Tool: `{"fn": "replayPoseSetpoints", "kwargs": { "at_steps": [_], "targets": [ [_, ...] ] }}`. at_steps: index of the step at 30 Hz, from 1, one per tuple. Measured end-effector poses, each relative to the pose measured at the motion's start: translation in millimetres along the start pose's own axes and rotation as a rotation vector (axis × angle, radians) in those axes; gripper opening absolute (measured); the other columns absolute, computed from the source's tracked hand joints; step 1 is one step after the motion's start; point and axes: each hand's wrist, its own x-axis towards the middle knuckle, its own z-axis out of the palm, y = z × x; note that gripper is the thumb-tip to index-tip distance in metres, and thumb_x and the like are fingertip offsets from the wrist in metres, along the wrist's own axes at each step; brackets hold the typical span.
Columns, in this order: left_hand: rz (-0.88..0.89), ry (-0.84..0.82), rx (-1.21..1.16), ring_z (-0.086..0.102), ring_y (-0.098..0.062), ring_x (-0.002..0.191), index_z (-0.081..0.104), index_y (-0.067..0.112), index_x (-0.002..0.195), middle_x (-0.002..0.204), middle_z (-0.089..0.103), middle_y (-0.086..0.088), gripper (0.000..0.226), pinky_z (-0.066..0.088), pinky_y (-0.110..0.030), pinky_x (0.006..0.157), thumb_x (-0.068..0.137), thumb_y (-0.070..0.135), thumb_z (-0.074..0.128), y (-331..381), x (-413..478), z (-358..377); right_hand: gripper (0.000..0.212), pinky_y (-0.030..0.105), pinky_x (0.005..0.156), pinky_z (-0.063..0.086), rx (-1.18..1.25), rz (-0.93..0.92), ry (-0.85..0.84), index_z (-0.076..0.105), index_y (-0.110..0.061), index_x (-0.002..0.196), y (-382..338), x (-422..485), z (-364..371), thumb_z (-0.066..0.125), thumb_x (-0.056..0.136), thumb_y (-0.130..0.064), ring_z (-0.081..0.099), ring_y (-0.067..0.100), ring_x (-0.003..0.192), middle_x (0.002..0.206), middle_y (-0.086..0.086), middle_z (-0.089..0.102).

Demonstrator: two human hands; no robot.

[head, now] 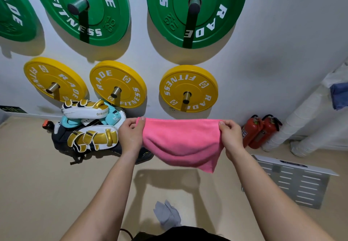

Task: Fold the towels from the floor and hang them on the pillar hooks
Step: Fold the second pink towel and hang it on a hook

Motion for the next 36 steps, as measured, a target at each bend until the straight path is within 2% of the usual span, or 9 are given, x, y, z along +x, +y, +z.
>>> {"fn": "replayPoseSetpoints", "kwargs": {
  "at_steps": [4, 7, 9, 12, 19, 25, 28, 32, 36],
  "targets": [
    [-0.104, -0.081, -0.014, 0.066, -0.019, 0.076, 0.07, 0.015, 0.086, 0.081, 0.073, -0.007, 0.019, 0.052, -0.037, 0.075, 0.086, 0.034, 0.075, -12, -15, 20, 0.011, 0.028, 0.054, 0.045, 0.101, 0.141, -0.01, 0.06, -0.014, 0.081, 9, -22, 18, 0.057, 0.091, -0.012, 0.053, 0.019, 0.07, 0.072, 0.002, 0.056],
    [-0.116, -0.234, -0.035, 0.058, -0.016, 0.059, 0.072, 0.015, 0.079, 0.067, 0.069, -0.007, 0.017, 0.048, -0.034, 0.061, 0.083, 0.03, 0.078, -21, -40, 36, 0.009, 0.026, 0.048, 0.047, 0.203, 0.156, -0.15, 0.065, -0.012, 0.082, 14, -50, 33, 0.063, 0.091, -0.01, 0.057, 0.018, 0.068, 0.072, 0.005, 0.06],
    [-0.136, -0.334, -0.079, 0.056, -0.015, 0.054, 0.073, 0.014, 0.08, 0.064, 0.067, -0.005, 0.016, 0.045, -0.027, 0.052, 0.084, 0.028, 0.08, -25, -56, 44, 0.006, 0.03, 0.053, 0.051, 0.234, 0.133, -0.231, 0.071, -0.009, 0.085, 19, -66, 43, 0.068, 0.09, -0.013, 0.063, 0.019, 0.072, 0.08, 0.009, 0.068],
    [-0.127, -0.402, -0.086, 0.066, -0.015, 0.063, 0.078, 0.015, 0.085, 0.075, 0.075, -0.006, 0.006, 0.055, -0.031, 0.059, 0.086, 0.021, 0.078, -25, -73, 50, 0.005, 0.043, 0.07, 0.057, 0.21, 0.082, -0.279, 0.077, -0.013, 0.088, 25, -78, 53, 0.073, 0.087, -0.016, 0.069, 0.023, 0.076, 0.087, 0.011, 0.075],
    [-0.002, -0.485, -0.002, 0.074, -0.019, 0.086, 0.08, 0.028, 0.1, 0.088, 0.079, 0.006, 0.019, 0.061, -0.043, 0.082, 0.089, 0.023, 0.065, -20, -80, 42, 0.009, 0.017, 0.062, 0.05, 0.13, -0.061, -0.267, 0.077, -0.011, 0.094, 21, -85, 54, 0.071, 0.088, -0.007, 0.069, 0.007, 0.066, 0.078, 0.005, 0.076],
    [-0.04, -0.583, 0.041, 0.073, -0.011, 0.086, 0.076, 0.016, 0.116, 0.102, 0.078, 0.0, 0.035, 0.055, -0.018, 0.066, 0.095, 0.0, 0.053, -12, -77, 37, 0.017, 0.02, 0.068, 0.054, -0.05, -0.178, -0.312, 0.069, -0.02, 0.086, 18, -80, 51, 0.081, 0.077, -0.014, 0.068, 0.007, 0.078, 0.084, -0.007, 0.074],
    [-0.076, -0.678, -0.006, 0.074, -0.013, 0.088, 0.076, 0.013, 0.115, 0.093, 0.079, 0.004, 0.04, 0.055, -0.021, 0.07, 0.093, -0.006, 0.049, -8, -74, 30, 0.014, 0.023, 0.071, 0.05, -0.066, -0.204, -0.326, 0.068, -0.02, 0.08, 17, -70, 49, 0.076, 0.081, -0.009, 0.062, 0.005, 0.072, 0.08, -0.011, 0.071],
    [0.105, -0.601, 0.099, 0.061, -0.008, 0.067, 0.075, 0.033, 0.097, 0.081, 0.07, 0.009, 0.037, 0.05, -0.027, 0.071, 0.086, 0.001, 0.062, -15, -56, 18, 0.013, 0.021, 0.07, 0.05, -0.035, -0.219, -0.386, 0.071, -0.019, 0.082, 10, -62, 43, 0.072, 0.085, -0.007, 0.061, 0.006, 0.07, 0.077, -0.01, 0.071],
    [0.382, -0.527, 0.453, 0.051, -0.015, 0.097, 0.062, 0.043, 0.118, 0.104, 0.053, 0.007, 0.045, 0.043, -0.03, 0.086, 0.084, 0.015, 0.07, -24, -34, 8, 0.02, 0.019, 0.07, 0.049, -0.048, -0.268, -0.465, 0.071, -0.02, 0.084, 4, -57, 34, 0.067, 0.088, -0.001, 0.062, 0.004, 0.072, 0.078, -0.011, 0.071]
  ]
}}
